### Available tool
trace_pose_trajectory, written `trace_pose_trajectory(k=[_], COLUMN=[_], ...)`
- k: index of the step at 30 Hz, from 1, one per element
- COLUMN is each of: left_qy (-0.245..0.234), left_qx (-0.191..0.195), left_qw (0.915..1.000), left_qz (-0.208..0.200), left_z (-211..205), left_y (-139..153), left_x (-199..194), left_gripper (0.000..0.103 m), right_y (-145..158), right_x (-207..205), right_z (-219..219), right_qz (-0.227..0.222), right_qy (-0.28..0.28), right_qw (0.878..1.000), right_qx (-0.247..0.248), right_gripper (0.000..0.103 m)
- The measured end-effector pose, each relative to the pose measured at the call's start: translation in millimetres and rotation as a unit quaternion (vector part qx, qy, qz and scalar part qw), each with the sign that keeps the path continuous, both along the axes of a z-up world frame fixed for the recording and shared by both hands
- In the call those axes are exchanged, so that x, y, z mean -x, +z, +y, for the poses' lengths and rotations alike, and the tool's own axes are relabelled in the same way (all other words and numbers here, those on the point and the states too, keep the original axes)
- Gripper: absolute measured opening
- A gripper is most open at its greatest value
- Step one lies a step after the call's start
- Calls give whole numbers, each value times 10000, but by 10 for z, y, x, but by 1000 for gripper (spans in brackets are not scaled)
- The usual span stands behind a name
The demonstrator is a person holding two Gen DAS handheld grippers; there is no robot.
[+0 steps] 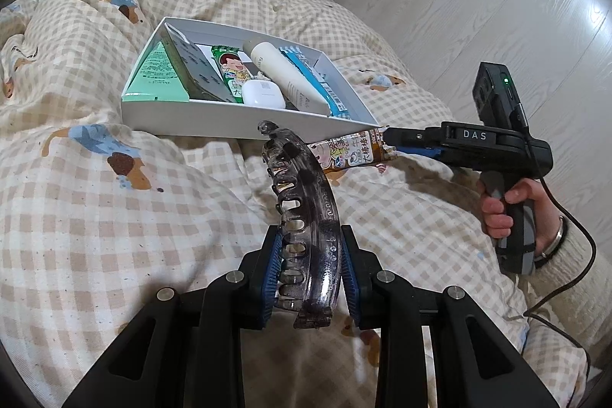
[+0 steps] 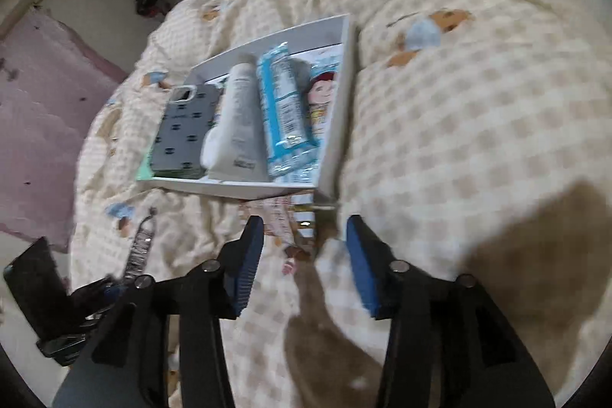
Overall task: Organize objects
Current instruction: 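Hold the claw clip up with the left tool while the right tool grasps the brown candy stick, then carry the claw clip with the left tool while the right tool carries the brown candy stick over the box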
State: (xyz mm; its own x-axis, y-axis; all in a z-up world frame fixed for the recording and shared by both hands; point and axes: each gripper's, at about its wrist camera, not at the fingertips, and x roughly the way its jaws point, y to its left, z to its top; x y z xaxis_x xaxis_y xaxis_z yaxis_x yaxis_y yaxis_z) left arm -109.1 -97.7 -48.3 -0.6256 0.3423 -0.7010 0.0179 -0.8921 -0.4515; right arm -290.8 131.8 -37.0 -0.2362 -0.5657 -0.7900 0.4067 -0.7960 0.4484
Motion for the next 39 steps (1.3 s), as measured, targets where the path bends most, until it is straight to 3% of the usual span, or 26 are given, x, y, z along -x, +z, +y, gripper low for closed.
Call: trace_pose_trajectory(k=[3,4,5,6,10,19,26,29,39], left_qy=[-3,-1,0,2,9,-6,-17,-22,-37], left_qx=[-5,-8,-5,-4,-5,68,133,170,294], left_qw=[10000,10000,10000,10000,10000,10000,9999,9999,9996], left_qz=[0,-1,1,5,16,16,3,-3,37], left_z=[-4,-1,-1,-1,-5,6,27,36,64], left_y=[-1,-2,0,1,-3,-8,-5,-8,7], left_x=[1,6,1,-1,1,-1,2,6,-11], left_gripper=[28,28,28,28,28,28,28,28,28], right_y=[-2,-14,-38,-60,43,288,83,-55,-62], right_x=[-46,-56,-68,-86,-261,-849,-1016,-966,-935], right_z=[-180,-233,-306,-362,-405,-201,-83,-11,71], right_qz=[132,164,206,174,340,280,197,-60,-188], right_qy=[370,395,429,528,759,1254,1144,886,817], right_qw=[9992,9990,9984,9978,9965,9868,9772,9779,9695], right_qx=[-1,-148,-311,-362,-87,982,1779,1895,2303], right_gripper=[45,35,16,10,4,4,4,4,4])
